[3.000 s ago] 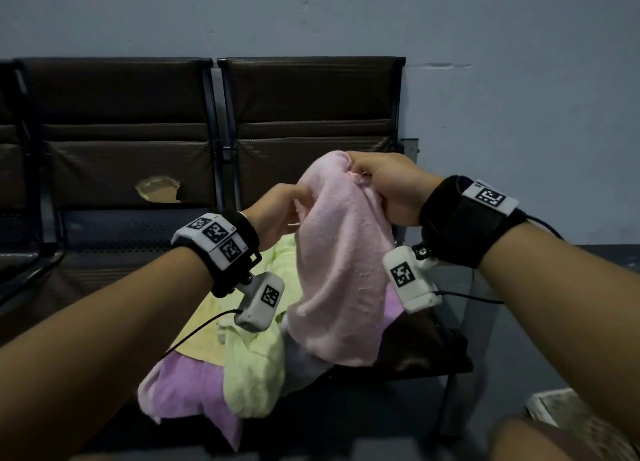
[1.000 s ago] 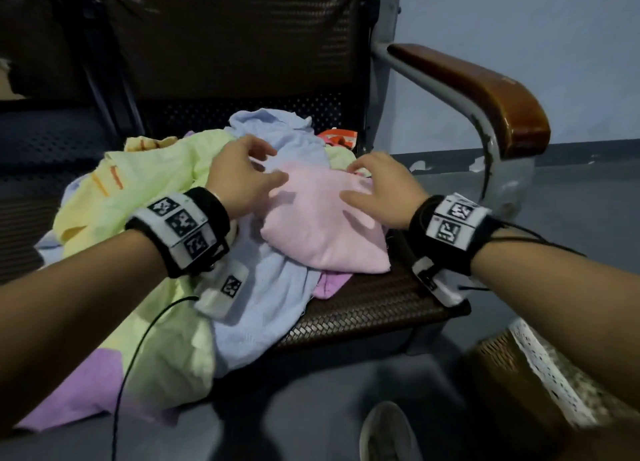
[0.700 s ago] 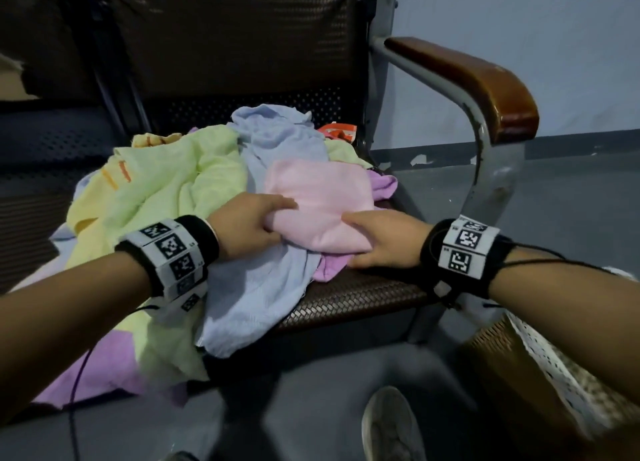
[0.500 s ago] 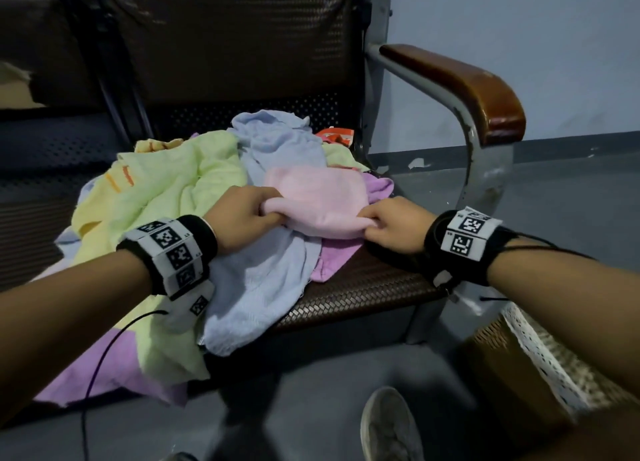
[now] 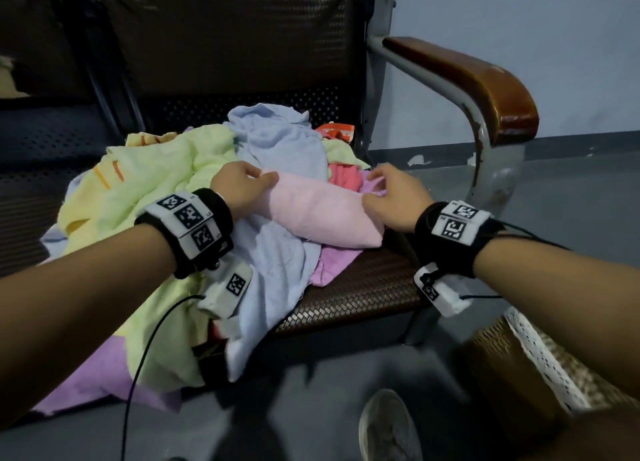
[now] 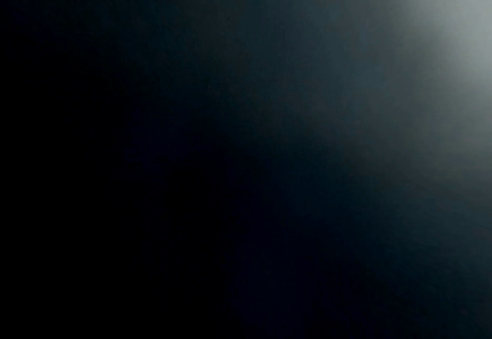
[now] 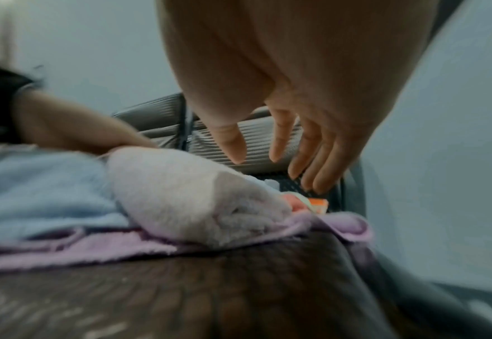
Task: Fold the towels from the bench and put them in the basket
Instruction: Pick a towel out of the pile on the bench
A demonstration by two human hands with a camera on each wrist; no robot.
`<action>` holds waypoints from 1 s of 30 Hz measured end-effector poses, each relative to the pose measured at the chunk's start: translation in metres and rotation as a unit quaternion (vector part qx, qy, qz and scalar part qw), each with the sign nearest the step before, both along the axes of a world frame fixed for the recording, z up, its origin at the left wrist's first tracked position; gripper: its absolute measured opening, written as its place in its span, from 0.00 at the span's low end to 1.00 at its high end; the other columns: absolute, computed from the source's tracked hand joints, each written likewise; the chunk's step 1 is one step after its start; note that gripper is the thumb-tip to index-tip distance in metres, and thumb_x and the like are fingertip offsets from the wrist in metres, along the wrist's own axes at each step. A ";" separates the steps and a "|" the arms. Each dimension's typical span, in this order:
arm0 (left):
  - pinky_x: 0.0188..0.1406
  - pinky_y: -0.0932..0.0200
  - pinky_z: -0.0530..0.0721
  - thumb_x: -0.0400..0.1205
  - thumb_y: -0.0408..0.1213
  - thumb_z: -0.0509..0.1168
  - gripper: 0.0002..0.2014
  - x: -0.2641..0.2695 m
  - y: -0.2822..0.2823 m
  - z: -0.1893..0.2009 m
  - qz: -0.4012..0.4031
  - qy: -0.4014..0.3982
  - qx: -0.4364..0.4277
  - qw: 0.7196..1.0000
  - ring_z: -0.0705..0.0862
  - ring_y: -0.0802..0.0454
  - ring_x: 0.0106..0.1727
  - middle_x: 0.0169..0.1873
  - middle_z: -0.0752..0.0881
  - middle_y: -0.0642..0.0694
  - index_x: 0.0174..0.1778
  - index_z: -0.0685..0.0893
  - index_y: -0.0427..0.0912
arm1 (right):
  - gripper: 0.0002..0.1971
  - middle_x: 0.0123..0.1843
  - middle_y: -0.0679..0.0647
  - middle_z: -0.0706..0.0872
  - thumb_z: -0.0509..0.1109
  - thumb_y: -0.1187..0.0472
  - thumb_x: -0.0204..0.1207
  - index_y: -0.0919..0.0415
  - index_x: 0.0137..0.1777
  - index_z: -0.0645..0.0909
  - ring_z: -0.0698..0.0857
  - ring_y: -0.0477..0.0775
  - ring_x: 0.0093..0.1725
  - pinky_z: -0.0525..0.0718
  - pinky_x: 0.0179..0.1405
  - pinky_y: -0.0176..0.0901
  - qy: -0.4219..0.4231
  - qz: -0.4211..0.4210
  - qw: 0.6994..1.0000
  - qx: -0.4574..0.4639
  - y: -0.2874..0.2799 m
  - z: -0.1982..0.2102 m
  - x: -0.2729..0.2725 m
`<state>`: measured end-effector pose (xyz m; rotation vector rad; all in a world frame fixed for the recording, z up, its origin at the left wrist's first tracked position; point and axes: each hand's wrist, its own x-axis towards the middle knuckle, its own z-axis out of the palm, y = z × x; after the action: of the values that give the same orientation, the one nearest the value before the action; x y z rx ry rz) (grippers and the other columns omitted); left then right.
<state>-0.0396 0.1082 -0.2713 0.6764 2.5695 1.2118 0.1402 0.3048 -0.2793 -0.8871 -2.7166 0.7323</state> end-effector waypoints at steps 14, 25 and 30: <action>0.48 0.50 0.86 0.80 0.55 0.70 0.24 0.005 -0.003 0.018 -0.057 -0.025 -0.067 0.996 0.89 0.40 0.45 0.44 0.91 0.36 0.47 0.90 0.33 | 0.35 0.57 0.58 0.86 0.73 0.47 0.72 0.55 0.77 0.65 0.85 0.64 0.55 0.84 0.53 0.58 -0.088 0.193 0.965 0.151 -0.063 0.004 -0.042; 0.65 0.56 0.83 0.79 0.39 0.75 0.25 0.098 0.015 0.101 -0.197 0.026 0.192 0.961 0.85 0.51 0.62 0.64 0.84 0.43 0.72 0.79 0.41 | 0.10 0.48 0.54 0.92 0.66 0.64 0.77 0.61 0.56 0.85 0.91 0.52 0.45 0.85 0.41 0.43 0.226 0.019 0.921 -0.316 -0.056 0.078 0.041; 0.64 0.54 0.80 0.72 0.50 0.68 0.41 0.183 0.051 0.087 -0.315 0.079 0.079 0.942 0.83 0.48 0.66 0.69 0.82 0.45 0.81 0.62 0.44 | 0.21 0.46 0.61 0.87 0.67 0.60 0.64 0.67 0.57 0.84 0.87 0.58 0.44 0.86 0.42 0.43 0.332 -0.070 0.830 -0.442 -0.023 0.081 0.119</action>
<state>0.1435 0.1592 -0.1839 1.5368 2.0946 1.1660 0.2590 0.2823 -0.1979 -0.7359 -1.6160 1.8946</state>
